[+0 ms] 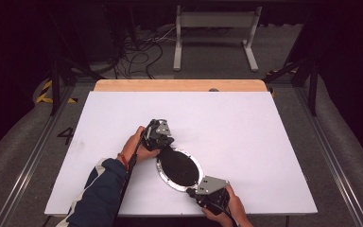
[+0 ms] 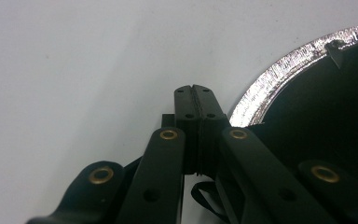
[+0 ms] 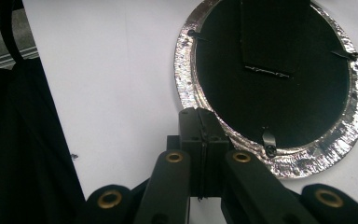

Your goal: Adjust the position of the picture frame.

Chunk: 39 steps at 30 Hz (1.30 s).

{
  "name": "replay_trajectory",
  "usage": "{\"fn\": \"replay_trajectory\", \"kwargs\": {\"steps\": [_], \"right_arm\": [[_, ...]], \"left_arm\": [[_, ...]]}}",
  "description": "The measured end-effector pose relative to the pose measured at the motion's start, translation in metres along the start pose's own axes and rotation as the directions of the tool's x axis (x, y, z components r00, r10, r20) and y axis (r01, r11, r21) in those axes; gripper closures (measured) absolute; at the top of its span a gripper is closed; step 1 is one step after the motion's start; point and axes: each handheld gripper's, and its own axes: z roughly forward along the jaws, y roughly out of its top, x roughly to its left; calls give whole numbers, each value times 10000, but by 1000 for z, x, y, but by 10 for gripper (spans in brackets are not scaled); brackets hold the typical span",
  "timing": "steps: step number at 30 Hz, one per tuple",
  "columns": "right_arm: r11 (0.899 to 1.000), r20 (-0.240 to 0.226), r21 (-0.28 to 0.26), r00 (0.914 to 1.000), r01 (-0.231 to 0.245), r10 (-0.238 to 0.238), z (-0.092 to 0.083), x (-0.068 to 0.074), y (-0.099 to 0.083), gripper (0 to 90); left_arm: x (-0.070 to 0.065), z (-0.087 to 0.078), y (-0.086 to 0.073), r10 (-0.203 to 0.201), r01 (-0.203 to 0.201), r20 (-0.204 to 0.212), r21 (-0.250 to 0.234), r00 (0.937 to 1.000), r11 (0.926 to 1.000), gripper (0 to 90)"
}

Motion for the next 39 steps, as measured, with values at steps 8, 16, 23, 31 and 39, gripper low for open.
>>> {"fn": "replay_trajectory", "kwargs": {"steps": [8, 16, 23, 31, 39], "right_arm": [[10000, 246, 34, 9997, -82, 81, 1, -3, 1, 900], [9991, 425, 106, 9983, -404, 399, 4, -12, 4, 900], [9980, 547, 143, 9966, -619, 611, 8, -22, 8, 900], [9983, 53, 44, 9983, -575, 575, 11, -11, 11, 900], [9995, 119, 12, 9994, -328, 328, 23, 2, 21, 900]], "left_arm": [[6, -12, -13, -298, 292, 249, 236, 9992, 9993, 899], [8, -23, -30, -491, 488, 153, 179, 9987, 9986, 900], [5, -27, -46, -706, 702, 179, 249, 9973, 9972, 898], [3, -32, -54, -695, 694, 220, 62, 9973, 9976, 894], [3, -32, -58, -919, 925, 360, -136, 9951, 9956, 896]]}}
